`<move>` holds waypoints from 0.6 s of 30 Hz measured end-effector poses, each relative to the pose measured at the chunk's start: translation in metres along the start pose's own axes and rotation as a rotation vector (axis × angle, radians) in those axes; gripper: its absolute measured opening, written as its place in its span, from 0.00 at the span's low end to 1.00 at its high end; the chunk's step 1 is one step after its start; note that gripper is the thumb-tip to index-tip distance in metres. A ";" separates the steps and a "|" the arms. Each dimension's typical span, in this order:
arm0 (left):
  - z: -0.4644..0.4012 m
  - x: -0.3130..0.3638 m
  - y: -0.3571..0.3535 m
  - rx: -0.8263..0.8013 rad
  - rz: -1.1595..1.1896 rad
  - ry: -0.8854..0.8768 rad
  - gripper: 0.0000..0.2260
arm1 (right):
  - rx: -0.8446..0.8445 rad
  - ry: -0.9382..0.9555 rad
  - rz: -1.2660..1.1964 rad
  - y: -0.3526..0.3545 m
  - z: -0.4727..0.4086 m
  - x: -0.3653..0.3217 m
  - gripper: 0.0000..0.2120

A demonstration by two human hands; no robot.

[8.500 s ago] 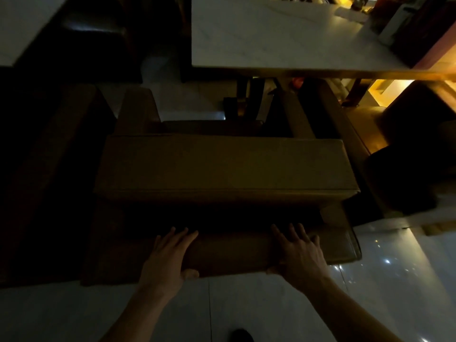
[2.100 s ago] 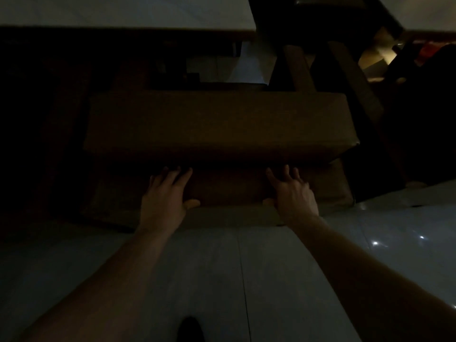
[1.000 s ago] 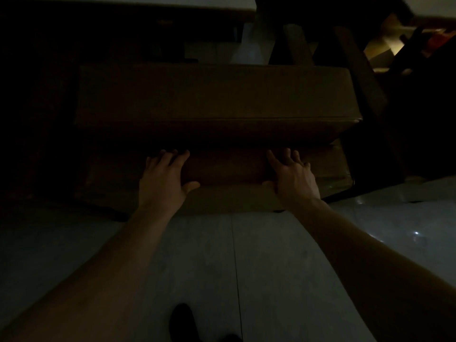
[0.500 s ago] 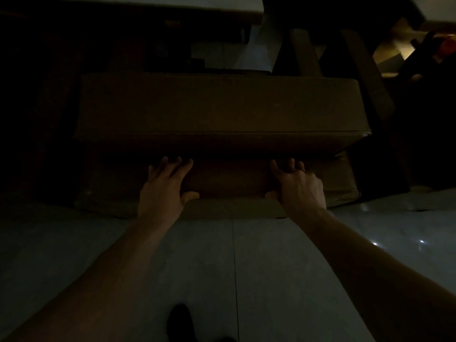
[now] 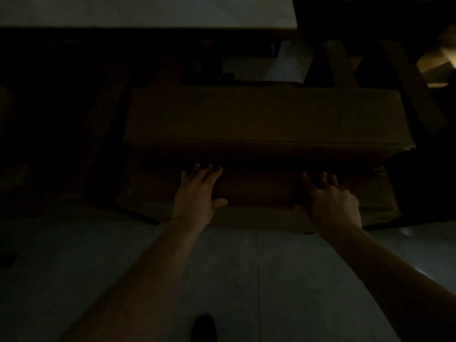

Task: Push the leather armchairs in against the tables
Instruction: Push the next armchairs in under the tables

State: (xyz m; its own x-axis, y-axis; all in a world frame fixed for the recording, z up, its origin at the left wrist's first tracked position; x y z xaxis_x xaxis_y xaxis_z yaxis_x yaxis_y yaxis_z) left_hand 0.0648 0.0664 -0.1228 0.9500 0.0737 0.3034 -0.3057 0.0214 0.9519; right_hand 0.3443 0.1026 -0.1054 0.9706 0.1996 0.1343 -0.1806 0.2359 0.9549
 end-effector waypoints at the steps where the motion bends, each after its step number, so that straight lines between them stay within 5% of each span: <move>1: -0.001 -0.002 0.000 -0.001 -0.005 0.000 0.35 | 0.001 0.001 0.000 0.001 -0.001 -0.001 0.40; 18: -0.002 -0.011 0.003 -0.029 0.064 -0.046 0.37 | -0.073 -0.011 -0.039 0.013 0.005 -0.008 0.39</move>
State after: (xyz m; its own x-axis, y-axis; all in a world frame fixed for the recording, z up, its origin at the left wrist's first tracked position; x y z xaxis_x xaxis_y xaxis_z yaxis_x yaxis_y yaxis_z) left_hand 0.0534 0.0676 -0.1238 0.9301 0.0300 0.3661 -0.3671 0.0474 0.9290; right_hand 0.3355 0.0996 -0.0931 0.9788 0.1787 0.1002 -0.1529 0.3120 0.9377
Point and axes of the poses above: each hand's wrist, its own z-axis away from the middle knuckle, its own y-axis out of the back of the hand, x = y × z, the point moved 1 cm from there along -z, towards the middle knuckle, and after that the axes turned 3 degrees about x, right-handed, at the moved point
